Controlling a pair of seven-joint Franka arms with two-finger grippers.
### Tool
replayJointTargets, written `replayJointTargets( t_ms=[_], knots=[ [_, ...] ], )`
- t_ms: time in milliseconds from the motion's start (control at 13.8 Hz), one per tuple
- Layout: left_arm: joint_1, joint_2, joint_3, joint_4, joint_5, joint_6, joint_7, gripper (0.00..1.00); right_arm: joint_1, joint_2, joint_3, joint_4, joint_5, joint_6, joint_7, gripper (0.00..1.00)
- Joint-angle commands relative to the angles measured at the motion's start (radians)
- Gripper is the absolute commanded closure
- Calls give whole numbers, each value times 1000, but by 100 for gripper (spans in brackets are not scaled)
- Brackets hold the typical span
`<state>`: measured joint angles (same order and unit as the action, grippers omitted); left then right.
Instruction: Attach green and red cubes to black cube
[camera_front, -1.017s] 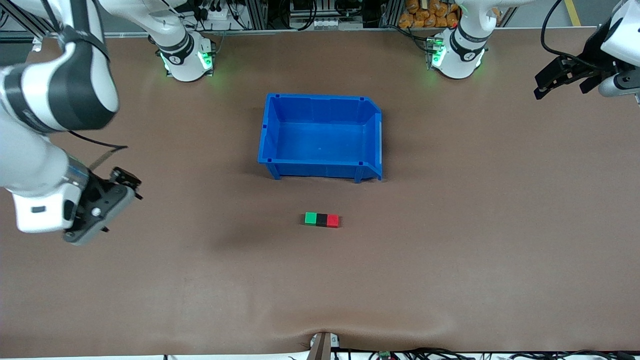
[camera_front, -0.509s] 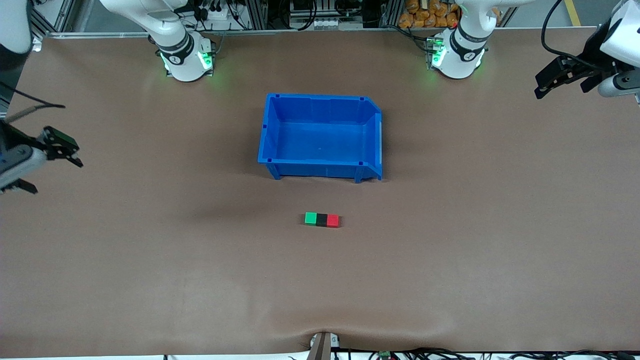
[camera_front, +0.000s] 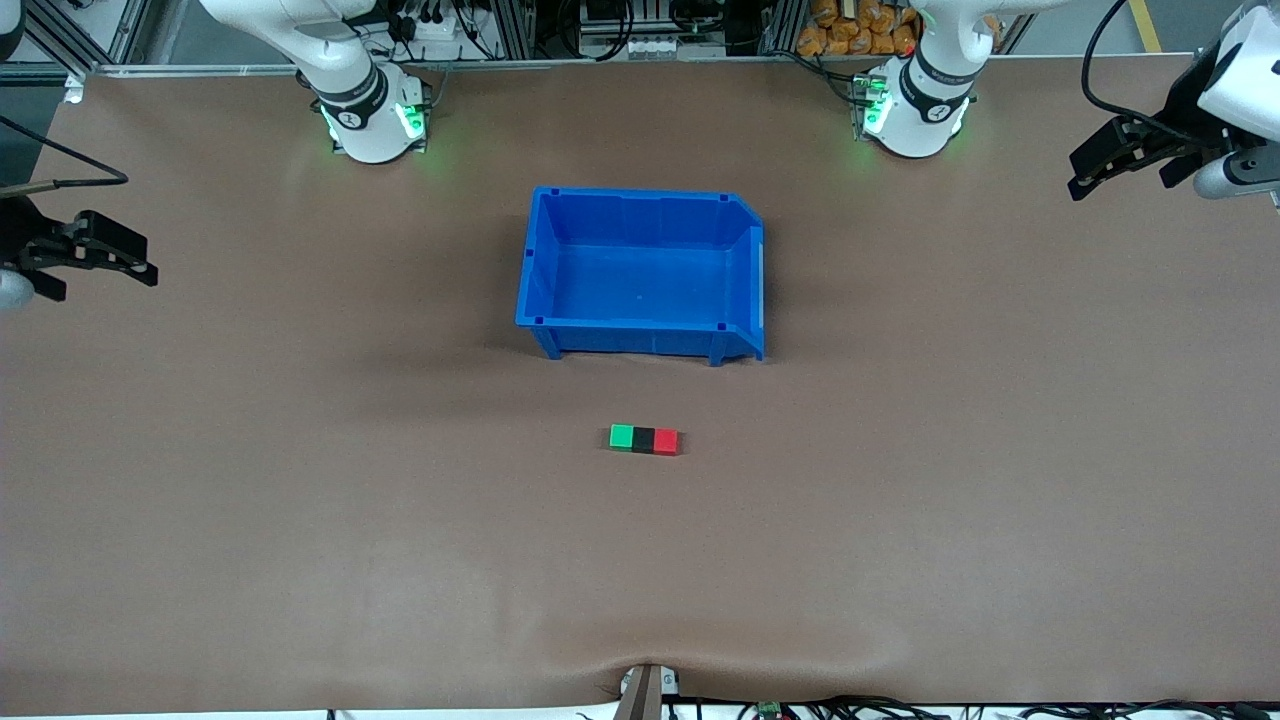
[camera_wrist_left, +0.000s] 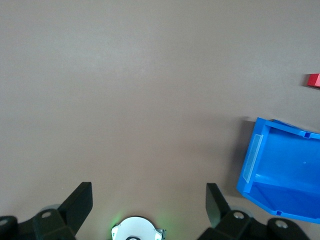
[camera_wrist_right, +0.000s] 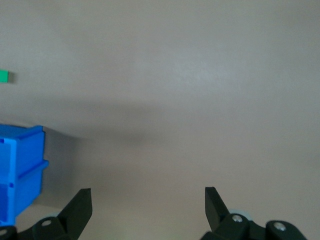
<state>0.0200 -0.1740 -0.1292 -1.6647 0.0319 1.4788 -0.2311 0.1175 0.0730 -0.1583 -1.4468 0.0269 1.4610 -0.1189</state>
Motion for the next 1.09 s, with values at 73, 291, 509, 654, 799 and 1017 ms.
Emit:
replayJointTargets(
  t_ms=[73,291,509,654,799,1017],
  knots=[
    [12,5,-1,10,17,-11,4,0,-35,-58,16,-50,4,-39,129,0],
    [17,10,-3,13,16,-9,4,0,-97,-75,84,-70,5,-37,177,0],
    [14,11,-6,13,16,-6,7,0,-128,-88,129,-79,5,-39,199,0],
    [17,17,-3,31,17,-8,4,0,-124,-90,129,-79,5,-39,199,0],
    [17,28,-1,55,17,-8,12,0,-101,-90,122,-78,4,-38,197,0],
    [18,42,-1,82,17,-12,15,0,-91,-91,115,-76,4,-39,194,0]
  ],
)
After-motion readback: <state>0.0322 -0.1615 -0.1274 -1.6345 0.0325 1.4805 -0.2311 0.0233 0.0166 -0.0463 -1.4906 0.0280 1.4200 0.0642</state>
